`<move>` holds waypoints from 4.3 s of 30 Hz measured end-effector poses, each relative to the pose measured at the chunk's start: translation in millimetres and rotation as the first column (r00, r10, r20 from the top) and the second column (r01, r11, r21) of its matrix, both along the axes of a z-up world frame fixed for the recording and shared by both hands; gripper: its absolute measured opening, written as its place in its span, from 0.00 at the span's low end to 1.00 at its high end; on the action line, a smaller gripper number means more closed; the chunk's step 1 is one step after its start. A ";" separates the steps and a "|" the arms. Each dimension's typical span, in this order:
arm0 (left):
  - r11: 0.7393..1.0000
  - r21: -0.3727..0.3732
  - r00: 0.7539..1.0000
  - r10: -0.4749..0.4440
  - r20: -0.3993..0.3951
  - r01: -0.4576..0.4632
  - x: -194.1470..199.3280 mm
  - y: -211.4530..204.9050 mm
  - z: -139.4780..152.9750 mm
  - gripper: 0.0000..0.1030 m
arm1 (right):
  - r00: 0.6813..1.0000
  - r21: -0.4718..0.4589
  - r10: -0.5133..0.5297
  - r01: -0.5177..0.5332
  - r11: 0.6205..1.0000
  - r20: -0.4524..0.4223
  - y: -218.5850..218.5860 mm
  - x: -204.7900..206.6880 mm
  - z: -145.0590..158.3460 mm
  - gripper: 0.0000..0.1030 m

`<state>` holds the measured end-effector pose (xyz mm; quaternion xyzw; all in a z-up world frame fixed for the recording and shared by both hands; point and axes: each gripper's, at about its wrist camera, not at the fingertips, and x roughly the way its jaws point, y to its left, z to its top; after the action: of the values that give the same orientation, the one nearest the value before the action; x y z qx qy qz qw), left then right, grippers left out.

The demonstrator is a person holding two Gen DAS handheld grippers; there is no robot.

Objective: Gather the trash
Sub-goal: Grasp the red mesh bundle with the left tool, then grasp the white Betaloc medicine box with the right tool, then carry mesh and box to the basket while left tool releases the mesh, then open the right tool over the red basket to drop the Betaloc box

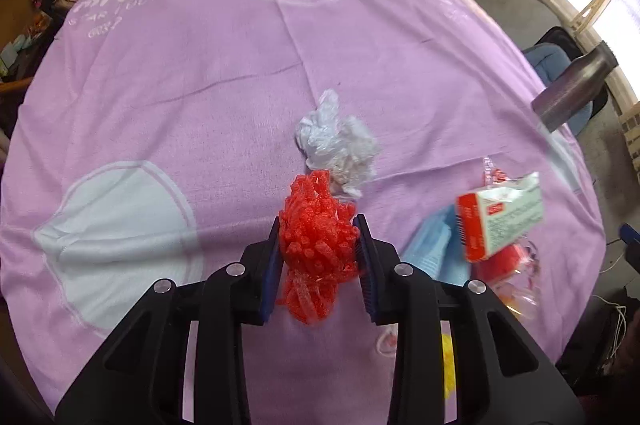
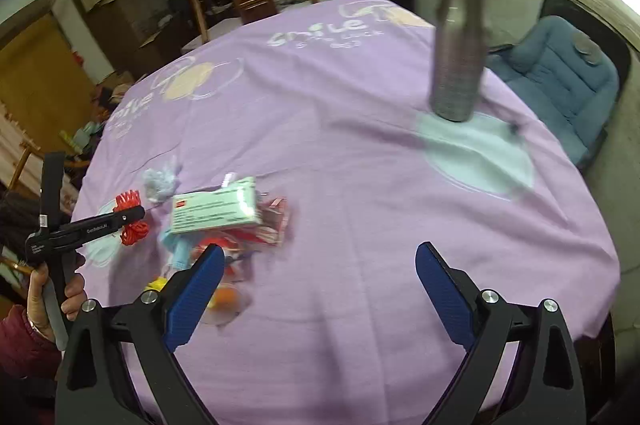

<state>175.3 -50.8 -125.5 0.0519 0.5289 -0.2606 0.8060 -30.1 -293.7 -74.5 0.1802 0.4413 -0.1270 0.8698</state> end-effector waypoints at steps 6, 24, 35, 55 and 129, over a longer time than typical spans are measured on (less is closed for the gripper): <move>0.998 -0.006 0.997 0.067 0.039 -0.066 -23.8 34.2 31.0 0.34 | 0.988 0.057 0.157 -0.157 0.986 0.005 14.8 60.0 -19.3 0.92; 0.979 0.023 0.979 0.201 0.031 -0.201 -54.0 84.2 34.8 0.34 | 0.868 0.062 0.496 -0.494 0.867 -0.018 82.4 98.3 -21.9 0.83; 0.962 0.039 0.963 0.271 0.005 -0.271 -67.6 114.1 23.8 0.34 | 0.822 0.107 0.568 -0.562 0.820 -0.030 140.1 146.4 -33.2 0.78; 0.962 -0.017 0.961 0.274 0.038 -0.273 -58.1 137.6 41.8 0.34 | 0.852 0.050 0.523 -0.524 0.850 0.027 156.3 160.3 -9.1 0.40; 0.056 0.125 0.063 0.996 0.058 -0.991 -526.1 495.5 59.9 0.85 | -0.175 0.168 0.984 -0.970 -0.176 0.020 648.1 -69.9 42.6 0.45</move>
<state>-350.8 444.7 -65.6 -0.2768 0.4544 0.3956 0.7486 -100.0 354.4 -31.9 -0.1759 0.4784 0.6004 0.6162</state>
